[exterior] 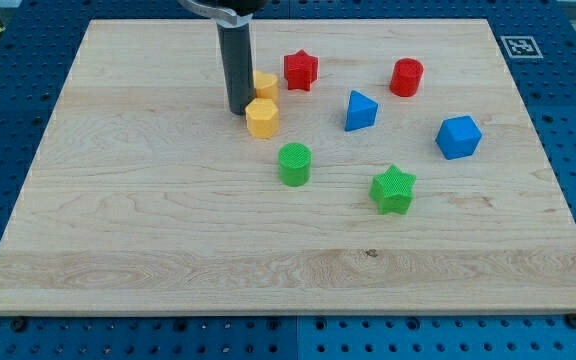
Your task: Move your arm towards left
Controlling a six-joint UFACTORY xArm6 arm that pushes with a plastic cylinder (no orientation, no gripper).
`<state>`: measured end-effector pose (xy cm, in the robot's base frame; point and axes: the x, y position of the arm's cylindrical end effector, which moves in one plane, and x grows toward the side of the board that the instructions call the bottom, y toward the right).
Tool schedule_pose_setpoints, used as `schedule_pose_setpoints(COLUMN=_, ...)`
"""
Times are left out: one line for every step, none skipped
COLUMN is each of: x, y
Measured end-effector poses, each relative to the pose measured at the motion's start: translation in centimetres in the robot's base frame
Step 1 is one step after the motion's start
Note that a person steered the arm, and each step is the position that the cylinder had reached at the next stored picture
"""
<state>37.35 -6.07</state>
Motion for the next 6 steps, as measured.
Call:
schedule_pose_setpoints(x=0.4, y=0.4)
schedule_pose_setpoints(x=1.5, y=0.9)
schedule_pose_setpoints(x=1.8, y=0.5)
schedule_pose_setpoints(x=1.9, y=-3.9)
schedule_pose_setpoints(x=2.8, y=-10.1)
schedule_pose_setpoints(x=3.1, y=-11.2)
